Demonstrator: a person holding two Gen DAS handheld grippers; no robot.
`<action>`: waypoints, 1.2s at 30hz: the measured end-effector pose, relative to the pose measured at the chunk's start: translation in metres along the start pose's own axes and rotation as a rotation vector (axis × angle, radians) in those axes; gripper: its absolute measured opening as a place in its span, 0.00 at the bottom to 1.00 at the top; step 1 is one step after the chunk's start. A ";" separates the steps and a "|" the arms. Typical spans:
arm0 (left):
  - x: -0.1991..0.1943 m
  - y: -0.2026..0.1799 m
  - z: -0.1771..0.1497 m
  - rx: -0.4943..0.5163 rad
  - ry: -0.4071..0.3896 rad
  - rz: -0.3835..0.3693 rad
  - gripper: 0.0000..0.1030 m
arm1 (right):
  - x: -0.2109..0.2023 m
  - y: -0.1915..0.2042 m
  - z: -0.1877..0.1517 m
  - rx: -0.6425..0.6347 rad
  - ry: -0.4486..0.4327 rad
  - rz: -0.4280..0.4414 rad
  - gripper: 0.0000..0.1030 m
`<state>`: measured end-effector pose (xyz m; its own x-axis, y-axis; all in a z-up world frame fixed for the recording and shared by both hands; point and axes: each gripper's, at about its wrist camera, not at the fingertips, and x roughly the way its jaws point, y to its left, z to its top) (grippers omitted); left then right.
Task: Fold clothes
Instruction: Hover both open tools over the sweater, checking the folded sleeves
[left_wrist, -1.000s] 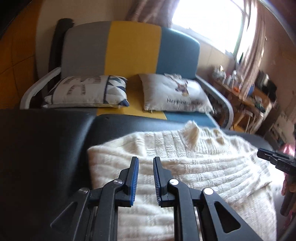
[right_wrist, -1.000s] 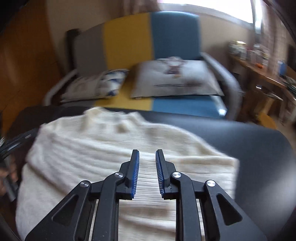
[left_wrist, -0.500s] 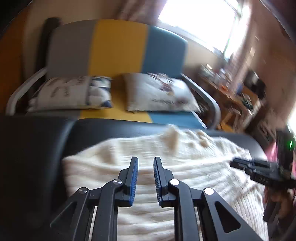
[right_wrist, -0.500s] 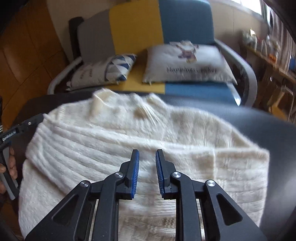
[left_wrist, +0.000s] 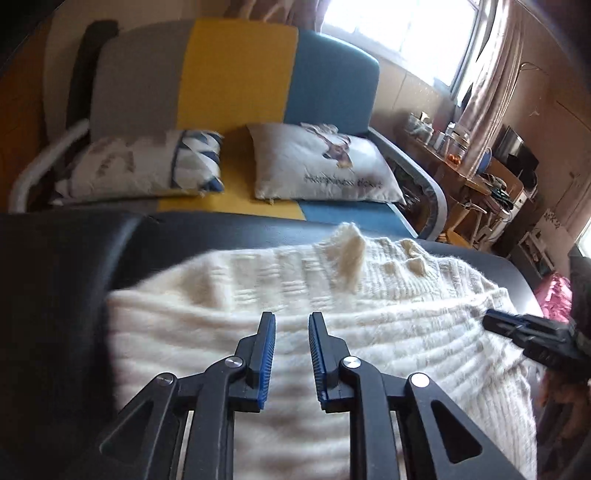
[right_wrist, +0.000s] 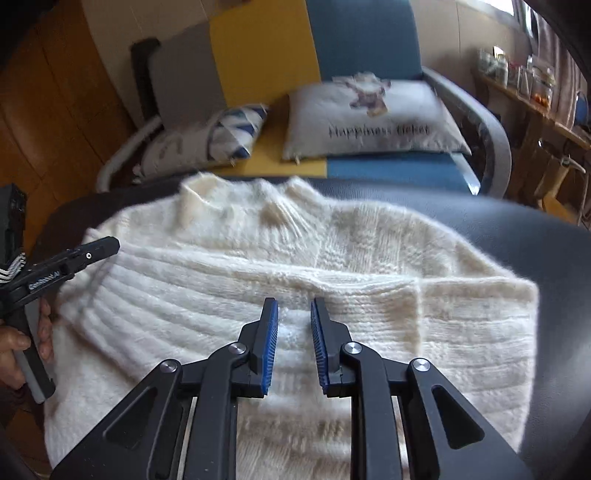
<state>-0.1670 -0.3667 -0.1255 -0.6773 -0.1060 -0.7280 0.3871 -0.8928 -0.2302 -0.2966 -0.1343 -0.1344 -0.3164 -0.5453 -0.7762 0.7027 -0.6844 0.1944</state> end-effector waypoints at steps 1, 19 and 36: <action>-0.008 0.007 -0.003 -0.008 -0.008 -0.008 0.18 | -0.007 -0.001 -0.003 -0.003 -0.007 -0.003 0.19; -0.033 0.029 -0.057 0.016 0.055 0.113 0.18 | -0.034 0.010 -0.032 -0.021 -0.015 -0.008 0.20; -0.095 0.071 -0.090 -0.154 -0.070 0.041 0.18 | -0.018 0.076 -0.033 -0.151 -0.016 0.050 0.24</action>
<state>-0.0187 -0.3801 -0.1305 -0.6984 -0.1761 -0.6937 0.5033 -0.8100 -0.3011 -0.2164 -0.1599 -0.1254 -0.2880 -0.5855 -0.7578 0.8055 -0.5761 0.1390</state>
